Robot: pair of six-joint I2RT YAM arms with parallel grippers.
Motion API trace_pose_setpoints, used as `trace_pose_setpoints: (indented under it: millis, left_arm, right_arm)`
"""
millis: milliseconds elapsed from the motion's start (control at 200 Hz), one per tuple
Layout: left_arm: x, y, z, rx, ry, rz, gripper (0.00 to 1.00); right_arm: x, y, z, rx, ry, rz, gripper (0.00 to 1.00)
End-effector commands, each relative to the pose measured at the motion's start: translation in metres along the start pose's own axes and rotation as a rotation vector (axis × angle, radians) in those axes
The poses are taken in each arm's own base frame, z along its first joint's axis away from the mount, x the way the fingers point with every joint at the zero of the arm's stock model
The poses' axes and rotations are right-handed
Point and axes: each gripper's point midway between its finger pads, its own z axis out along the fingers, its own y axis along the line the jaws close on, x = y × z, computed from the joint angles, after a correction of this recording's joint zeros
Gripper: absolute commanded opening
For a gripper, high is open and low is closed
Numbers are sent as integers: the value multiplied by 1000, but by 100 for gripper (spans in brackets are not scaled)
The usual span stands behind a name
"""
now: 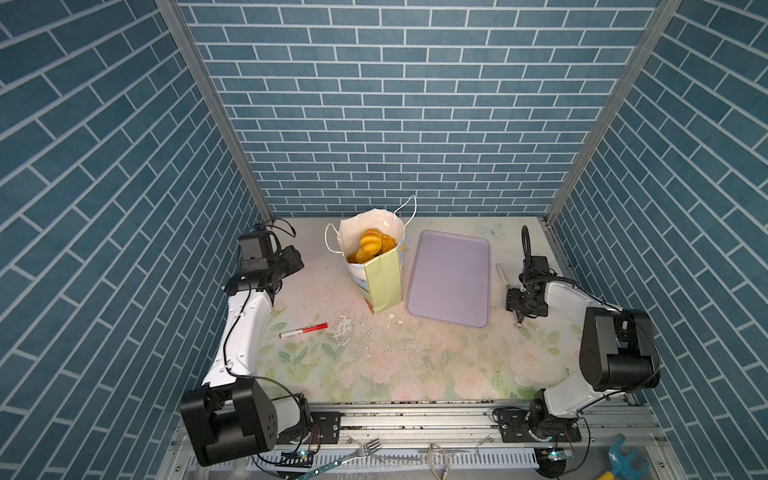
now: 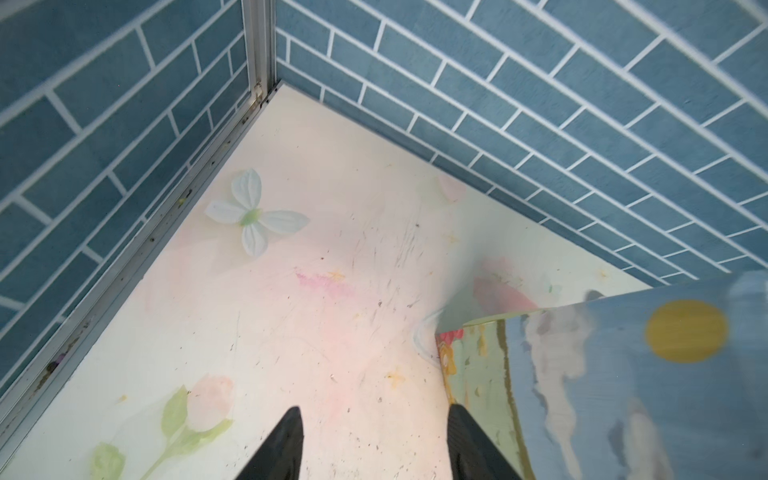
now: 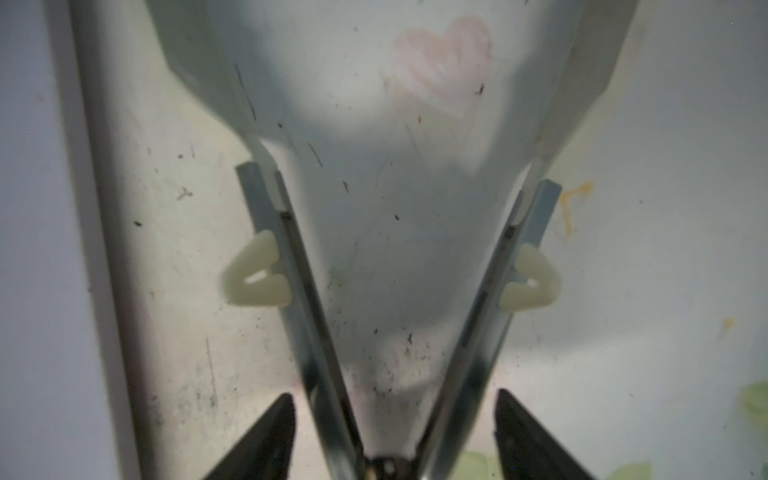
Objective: Place the fake bread into the paper bag
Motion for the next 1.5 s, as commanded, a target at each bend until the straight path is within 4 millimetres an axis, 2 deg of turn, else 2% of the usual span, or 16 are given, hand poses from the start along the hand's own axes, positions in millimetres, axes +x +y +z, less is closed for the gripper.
trace_pose_setpoints:
  millis: [0,120,250,275,335,435,500,620,735,795,875,1000,1075,1496]
  left_arm:
    - [-12,2,-3,-19,-138,40,57]
    - [5,13,9,-82,-179,77,57]
    - [20,28,17,-211,-249,132,57]
    - [28,33,20,-244,-256,157,57]
    - [34,31,23,-274,-310,242,59]
    - [47,25,31,-258,-362,310,60]
    - [56,21,38,-255,-356,364,61]
    - [67,7,43,-217,-410,473,61]
    - [87,15,51,-196,-444,469,65]
    - [96,15,59,-177,-452,477,68]
    - [99,18,62,-194,-465,484,79]
    - [98,18,72,-198,-403,483,84]
    - [96,16,76,-197,-388,486,99]
    - [97,18,77,-203,-380,481,100]
  right_arm:
    - [-11,-2,-11,2,-79,16,99]
    - [-20,-14,-21,69,-141,17,99]
    - [-47,-31,-48,143,-385,25,99]
    - [-54,-30,-53,139,-451,19,99]
    - [-67,-29,-61,124,-586,10,99]
    - [-79,-15,-64,58,-771,-41,99]
    - [-80,-11,-59,26,-846,-36,99]
    - [-77,-2,-43,-20,-887,-56,99]
    - [-71,2,-41,-66,-938,-74,99]
    - [-69,4,-38,-81,-904,-85,99]
    - [-70,5,-38,-83,-901,-88,99]
    - [-69,2,-39,-68,-918,-80,99]
    - [-68,7,-41,-90,-928,-98,99]
    - [-74,10,-32,-103,-861,-107,99]
